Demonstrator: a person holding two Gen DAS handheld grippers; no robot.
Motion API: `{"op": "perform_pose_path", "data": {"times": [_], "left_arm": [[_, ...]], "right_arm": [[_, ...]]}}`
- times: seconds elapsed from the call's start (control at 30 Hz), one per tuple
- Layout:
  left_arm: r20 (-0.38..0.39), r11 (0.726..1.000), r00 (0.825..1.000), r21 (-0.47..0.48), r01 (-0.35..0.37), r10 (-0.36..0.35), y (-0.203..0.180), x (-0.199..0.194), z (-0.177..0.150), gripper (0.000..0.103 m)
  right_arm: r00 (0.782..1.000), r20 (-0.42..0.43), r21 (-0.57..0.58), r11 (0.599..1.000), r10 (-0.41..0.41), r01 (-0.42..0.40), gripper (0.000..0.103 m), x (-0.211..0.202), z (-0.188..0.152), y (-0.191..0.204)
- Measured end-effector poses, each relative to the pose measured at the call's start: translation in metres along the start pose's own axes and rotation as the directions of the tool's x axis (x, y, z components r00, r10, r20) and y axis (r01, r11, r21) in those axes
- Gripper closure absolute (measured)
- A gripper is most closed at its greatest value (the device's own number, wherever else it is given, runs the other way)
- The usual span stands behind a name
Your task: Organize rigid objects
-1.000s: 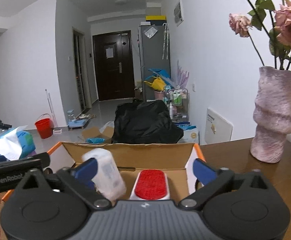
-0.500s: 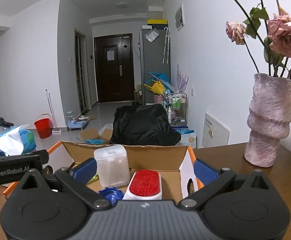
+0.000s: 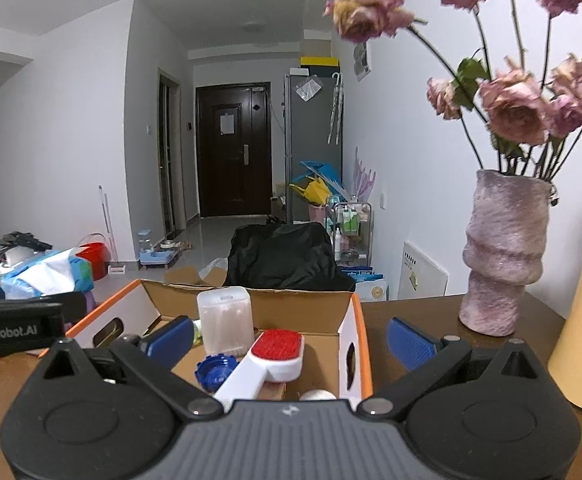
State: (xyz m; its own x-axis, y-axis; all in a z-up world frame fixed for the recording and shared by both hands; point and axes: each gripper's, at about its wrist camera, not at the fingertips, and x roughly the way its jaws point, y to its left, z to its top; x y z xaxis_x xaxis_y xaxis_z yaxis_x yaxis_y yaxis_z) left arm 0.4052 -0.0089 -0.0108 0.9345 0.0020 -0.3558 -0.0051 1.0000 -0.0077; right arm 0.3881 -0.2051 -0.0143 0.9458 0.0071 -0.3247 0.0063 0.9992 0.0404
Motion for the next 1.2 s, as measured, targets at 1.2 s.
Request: {"op": "perform_pose_path", "data": {"times": [1.2], "left_arm": [[-0.052, 1.0, 0.998, -0.004, 0.024, -0.024, 0.029, -0.257, -0.1, 0.0]], "right_arm": [[0.998, 0.033, -0.041, 0.998, 0.058, -0.056, 0.0, -0.268, -0.086, 0.0]]}}
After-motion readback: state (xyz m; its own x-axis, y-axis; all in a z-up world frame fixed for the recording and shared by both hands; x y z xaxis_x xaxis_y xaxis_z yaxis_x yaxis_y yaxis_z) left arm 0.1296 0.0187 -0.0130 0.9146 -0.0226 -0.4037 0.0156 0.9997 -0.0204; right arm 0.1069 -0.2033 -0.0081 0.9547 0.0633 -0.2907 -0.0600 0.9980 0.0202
